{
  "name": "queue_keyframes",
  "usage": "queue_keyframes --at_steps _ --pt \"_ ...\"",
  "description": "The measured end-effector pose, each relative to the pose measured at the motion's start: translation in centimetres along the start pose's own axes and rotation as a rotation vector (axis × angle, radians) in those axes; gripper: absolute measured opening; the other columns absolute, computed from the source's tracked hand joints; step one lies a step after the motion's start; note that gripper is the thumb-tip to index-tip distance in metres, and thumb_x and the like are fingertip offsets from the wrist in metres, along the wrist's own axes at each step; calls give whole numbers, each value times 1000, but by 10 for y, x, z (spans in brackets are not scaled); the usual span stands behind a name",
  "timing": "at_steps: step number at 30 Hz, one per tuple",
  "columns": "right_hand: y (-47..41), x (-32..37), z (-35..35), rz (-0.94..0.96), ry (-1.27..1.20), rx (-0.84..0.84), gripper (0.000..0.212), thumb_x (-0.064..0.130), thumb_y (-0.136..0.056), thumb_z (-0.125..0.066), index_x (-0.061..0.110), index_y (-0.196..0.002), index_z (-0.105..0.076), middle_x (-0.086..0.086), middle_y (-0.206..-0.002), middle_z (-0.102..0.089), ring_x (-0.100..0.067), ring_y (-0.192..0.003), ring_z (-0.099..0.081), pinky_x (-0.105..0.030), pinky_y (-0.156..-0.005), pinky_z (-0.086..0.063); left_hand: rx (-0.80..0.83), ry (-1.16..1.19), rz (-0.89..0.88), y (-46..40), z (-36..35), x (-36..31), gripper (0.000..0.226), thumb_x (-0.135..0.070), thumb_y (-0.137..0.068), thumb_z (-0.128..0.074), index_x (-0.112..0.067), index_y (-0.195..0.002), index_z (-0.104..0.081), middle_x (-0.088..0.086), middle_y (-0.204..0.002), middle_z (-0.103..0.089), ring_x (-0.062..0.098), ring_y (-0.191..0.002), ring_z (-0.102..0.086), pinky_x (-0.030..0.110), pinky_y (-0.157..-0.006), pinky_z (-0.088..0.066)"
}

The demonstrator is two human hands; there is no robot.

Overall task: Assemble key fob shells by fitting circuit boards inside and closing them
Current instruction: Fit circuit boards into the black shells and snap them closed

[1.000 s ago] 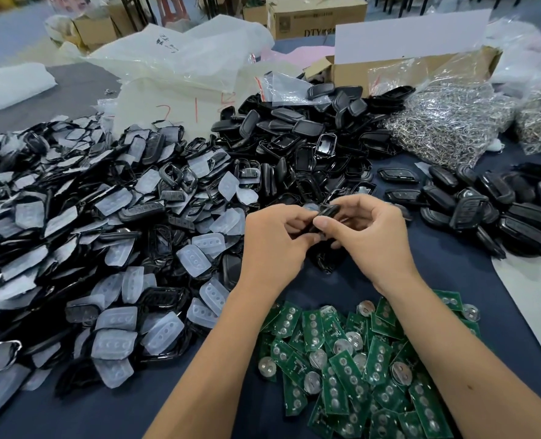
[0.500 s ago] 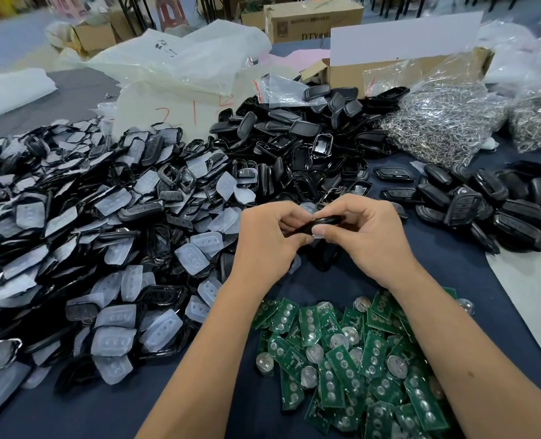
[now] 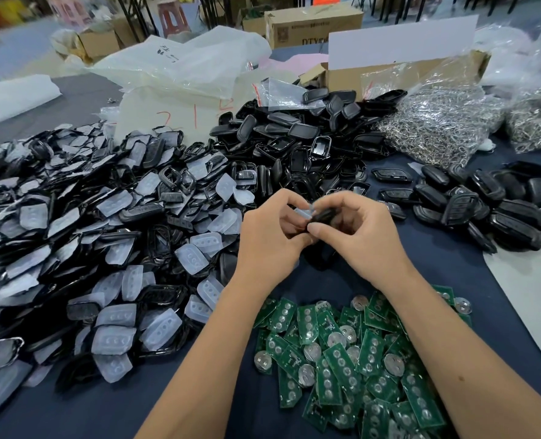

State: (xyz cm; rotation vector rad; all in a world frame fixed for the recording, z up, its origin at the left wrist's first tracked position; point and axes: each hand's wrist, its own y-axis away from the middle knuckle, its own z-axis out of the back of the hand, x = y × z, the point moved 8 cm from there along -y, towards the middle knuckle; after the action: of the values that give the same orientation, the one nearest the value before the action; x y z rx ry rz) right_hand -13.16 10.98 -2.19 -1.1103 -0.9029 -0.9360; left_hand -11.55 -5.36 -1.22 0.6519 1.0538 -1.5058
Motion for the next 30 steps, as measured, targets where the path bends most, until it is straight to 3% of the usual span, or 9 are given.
queue_keyframes --at_steps 3,6,10,18,21,27,30 --pt "-2 -6 4 -68 -142 -52 26 21 -89 -80 23 -114 -73 2 -92 -71 -17 -72 -64 -32 -64 -56 6 304 150 0 -1 10 46 0 -70 -91 -22 -101 -65 0 -79 -73 19 -78 -76 35 -73 -63" --pt "-1 -12 3 -119 -143 -54 7 28 -97 -73 25 -97 -79 9 -68 -66 -10 -61 -56 -22 -56 -48 48 574 257 1 -7 15 42 7 -69 -88 -11 -98 -65 13 -91 -76 31 -86 -75 47 -80 -64" --pt "0 -12 0 -137 -174 -56 20 26 -100 -70 18 -84 -80 4 -53 -52 -12 -50 -42 -19 -48 -36 104 710 298 4 -15 14 36 15 -74 -82 -9 -93 -63 10 -89 -75 30 -88 -74 42 -80 -64" --pt "2 -12 -3 -199 -267 -65 33 22 -100 -68 4 -72 -69 0 -51 -47 -9 -40 -31 -17 -40 -28 132 755 324 6 -16 13 34 8 -73 -82 -3 -97 -62 14 -92 -76 28 -85 -76 36 -74 -63" --pt "3 -11 -3 -182 -256 -71 34 23 -100 -69 11 -69 -70 0 -52 -48 -9 -39 -32 -17 -40 -28 140 747 322 6 -17 14 35 7 -73 -83 -2 -99 -62 15 -94 -76 28 -87 -76 36 -74 -63" --pt "2 -4 3 -90 -146 -99 35 35 -96 -69 8 -73 -68 8 -50 -47 -5 -44 -35 -16 -46 -31 144 727 272 5 -19 14 31 11 -77 -81 -5 -94 -62 14 -93 -75 30 -88 -76 40 -78 -63" --pt "4 4 6 -18 -4 -128 31 35 -96 -69 14 -73 -70 10 -51 -50 -7 -48 -40 -23 -50 -34 158 725 264 4 -19 14 34 9 -74 -83 -12 -86 -60 12 -89 -74 27 -86 -75 38 -77 -63"
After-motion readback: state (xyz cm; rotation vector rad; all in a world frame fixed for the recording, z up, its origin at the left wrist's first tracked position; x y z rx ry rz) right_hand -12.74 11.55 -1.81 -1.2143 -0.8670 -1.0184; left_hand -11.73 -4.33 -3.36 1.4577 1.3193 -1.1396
